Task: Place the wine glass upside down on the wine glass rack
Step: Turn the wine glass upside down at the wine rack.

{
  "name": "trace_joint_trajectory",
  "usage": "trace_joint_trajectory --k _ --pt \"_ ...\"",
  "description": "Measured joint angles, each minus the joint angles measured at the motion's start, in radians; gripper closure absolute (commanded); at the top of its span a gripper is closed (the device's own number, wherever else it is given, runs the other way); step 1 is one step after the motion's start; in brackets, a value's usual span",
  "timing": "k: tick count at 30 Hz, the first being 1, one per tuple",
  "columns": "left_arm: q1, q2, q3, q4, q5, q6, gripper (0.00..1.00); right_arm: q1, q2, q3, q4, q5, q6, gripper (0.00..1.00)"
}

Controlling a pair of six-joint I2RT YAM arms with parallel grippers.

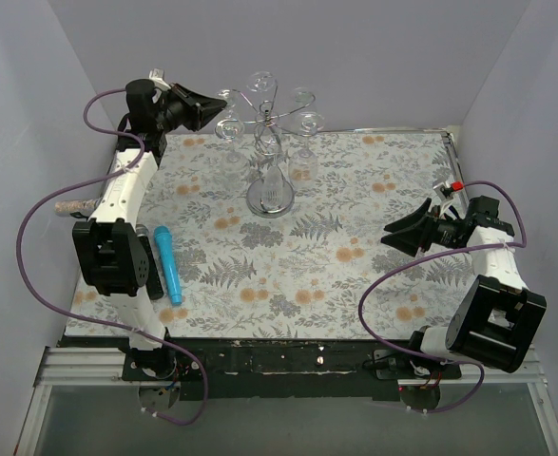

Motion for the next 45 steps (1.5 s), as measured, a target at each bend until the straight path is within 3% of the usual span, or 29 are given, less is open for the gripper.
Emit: trace_joint_trajectory --k 7,18,29,45 --pt "0.003 -0.017 -0.027 0.017 0.011 0.0 0.99 0.0 0.0 0.0 0.0 0.0 -0.002 0.24" --pt "0.008 -0.019 -0.031 0.017 0.021 0.007 0.86 0.0 0.0 0.0 -0.001 0.0 -0.008 0.24" --pt "0.02 -0.023 -0.031 0.013 0.04 0.011 0.79 0.0 0.0 0.0 -0.001 0.0 -0.014 0.24" --pt "0.069 -0.162 -0.112 -0.028 0.02 0.086 0.36 0.0 0.0 0.0 -0.003 0.0 -0.019 0.24"
